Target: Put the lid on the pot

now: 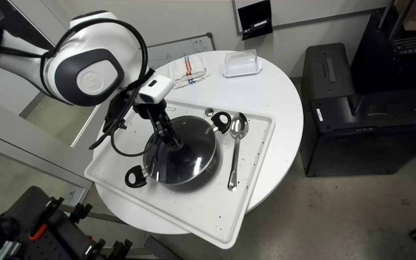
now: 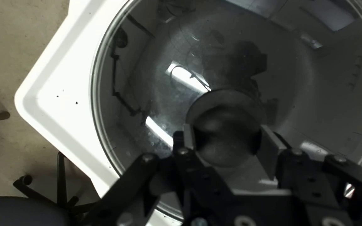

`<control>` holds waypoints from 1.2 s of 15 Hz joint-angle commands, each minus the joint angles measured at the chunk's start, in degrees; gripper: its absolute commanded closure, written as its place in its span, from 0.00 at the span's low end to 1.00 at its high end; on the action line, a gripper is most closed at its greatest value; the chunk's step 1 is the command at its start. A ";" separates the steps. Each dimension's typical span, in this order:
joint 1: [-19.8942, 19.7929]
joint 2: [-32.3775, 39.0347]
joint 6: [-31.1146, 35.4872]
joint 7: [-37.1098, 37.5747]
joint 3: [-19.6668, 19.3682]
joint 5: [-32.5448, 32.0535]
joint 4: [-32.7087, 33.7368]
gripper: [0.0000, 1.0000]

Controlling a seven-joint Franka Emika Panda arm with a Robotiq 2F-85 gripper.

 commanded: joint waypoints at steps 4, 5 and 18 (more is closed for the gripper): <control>-0.87 0.13 1.67 -1.69 0.55 3.46 -0.04 0.75; -0.67 0.07 1.90 -1.51 0.31 3.31 -0.17 0.75; 0.36 -1.47 5.28 -1.54 -1.03 2.53 -2.14 0.00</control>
